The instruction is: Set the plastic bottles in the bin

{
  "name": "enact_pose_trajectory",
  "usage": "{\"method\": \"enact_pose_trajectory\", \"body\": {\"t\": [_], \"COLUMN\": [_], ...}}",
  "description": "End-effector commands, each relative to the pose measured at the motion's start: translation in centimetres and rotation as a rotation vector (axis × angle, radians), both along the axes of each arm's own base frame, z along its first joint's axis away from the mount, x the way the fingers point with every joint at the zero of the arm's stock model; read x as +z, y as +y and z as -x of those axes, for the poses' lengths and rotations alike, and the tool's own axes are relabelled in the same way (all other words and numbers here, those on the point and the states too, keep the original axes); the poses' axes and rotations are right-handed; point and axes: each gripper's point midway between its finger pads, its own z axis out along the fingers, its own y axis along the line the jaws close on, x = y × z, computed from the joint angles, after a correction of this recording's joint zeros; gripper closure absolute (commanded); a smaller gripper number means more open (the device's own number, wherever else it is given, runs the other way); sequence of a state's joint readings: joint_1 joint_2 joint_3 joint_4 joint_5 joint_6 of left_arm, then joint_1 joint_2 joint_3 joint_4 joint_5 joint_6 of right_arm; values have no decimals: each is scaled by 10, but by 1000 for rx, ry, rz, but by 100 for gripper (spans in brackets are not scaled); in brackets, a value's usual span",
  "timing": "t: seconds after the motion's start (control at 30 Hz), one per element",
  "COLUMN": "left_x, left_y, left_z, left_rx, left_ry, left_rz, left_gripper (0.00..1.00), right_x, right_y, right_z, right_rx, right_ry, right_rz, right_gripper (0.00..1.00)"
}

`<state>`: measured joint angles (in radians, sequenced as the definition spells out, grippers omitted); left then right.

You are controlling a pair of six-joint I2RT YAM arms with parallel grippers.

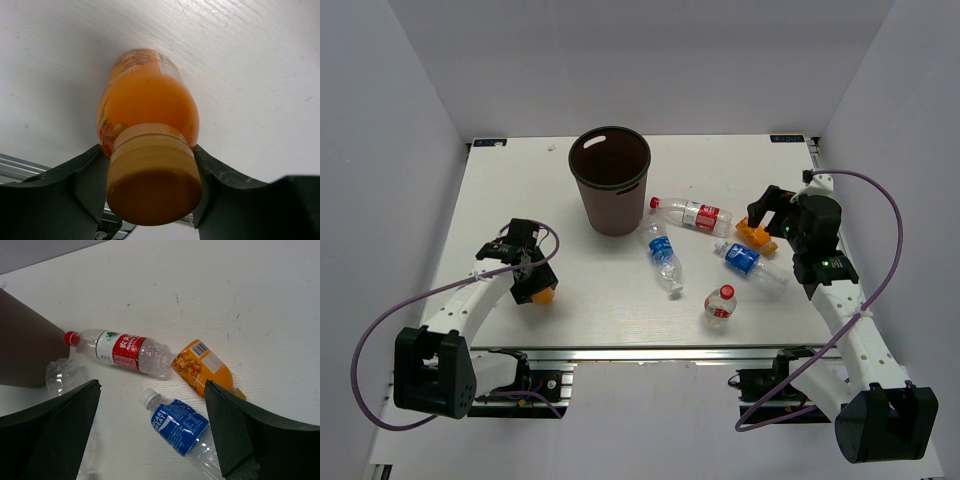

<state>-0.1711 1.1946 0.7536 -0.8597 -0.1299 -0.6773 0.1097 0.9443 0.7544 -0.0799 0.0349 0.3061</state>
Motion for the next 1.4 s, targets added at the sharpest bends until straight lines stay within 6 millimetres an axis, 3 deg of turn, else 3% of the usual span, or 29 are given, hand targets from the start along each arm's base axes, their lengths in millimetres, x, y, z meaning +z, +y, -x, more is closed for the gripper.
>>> {"method": "enact_pose_trajectory", "body": {"t": [0.0,0.13,0.27,0.53,0.6,0.63,0.67,0.73,0.77,0.8,0.83,0.87,0.9,0.93,1.0,1.03,1.13,1.17,1.2,1.23,1.27,1.37], "left_x": [5,14,56,238,267,268,287,305,295,317,320,305,322,322,302,313,290,282,274,273,274,290], "left_y": [-3,-5,-13,-39,-55,-61,-68,-82,-86,-92,-95,-109,-117,-124,-142,-142,-138,-140,-141,-143,-144,-152], "left_z": [-8,-13,-37,-112,-124,-136,-144,-159,-178,-188,-196,-209,-215,-219,-234,-234,-250,-251,-255,-255,-257,-256], "left_rx": [-12,-31,-66,-116,-167,-186,-210,-273,-270,-279,-276,-294,-329,-344,-364,-364,-318,-318,-319,-318,-317,-334], "left_ry": [-31,-48,-187,-783,-872,-872,-912,-947,-916,-967,-968,-916,-951,-951,-891,-915,-834,-807,-787,-785,-793,-836], "left_rz": [17,22,61,204,273,293,317,349,338,315,306,306,298,290,248,251,172,163,160,161,162,164], "left_gripper": [46,61,73,74,74,75,76,77,77,77,77,77,77,76,69,69,65,59,30,10,2,2], "right_x": [9,11,15,15,18,17,17,17,18,20,20,19,20,19,18,19,16,13,12,12,13,14], "right_y": [-3,-3,1,13,12,11,11,10,12,12,12,12,11,9,10,10,9,8,9,10,10,10], "right_z": [-4,-4,-3,-1,-3,-2,-2,-3,-2,-2,-2,-2,-2,-2,-3,-3,-4,-5,-5,-5,-6,-6], "right_rx": [-11,-11,11,84,77,74,73,70,79,81,81,81,75,68,73,73,68,65,68,71,74,73], "right_ry": [-40,-46,-64,-73,-78,-74,-74,-79,-80,-85,-87,-84,-86,-85,-78,-81,-64,-57,-53,-52,-50,-40], "right_rz": [14,13,3,-9,-4,-3,-1,-2,-3,-1,-1,3,6,8,10,10,14,16,15,14,14,14], "right_gripper": [11,11,11,11,11,11,11,11,11,11,11,11,11,11,11,11,11,11,11,11,11,11]}}
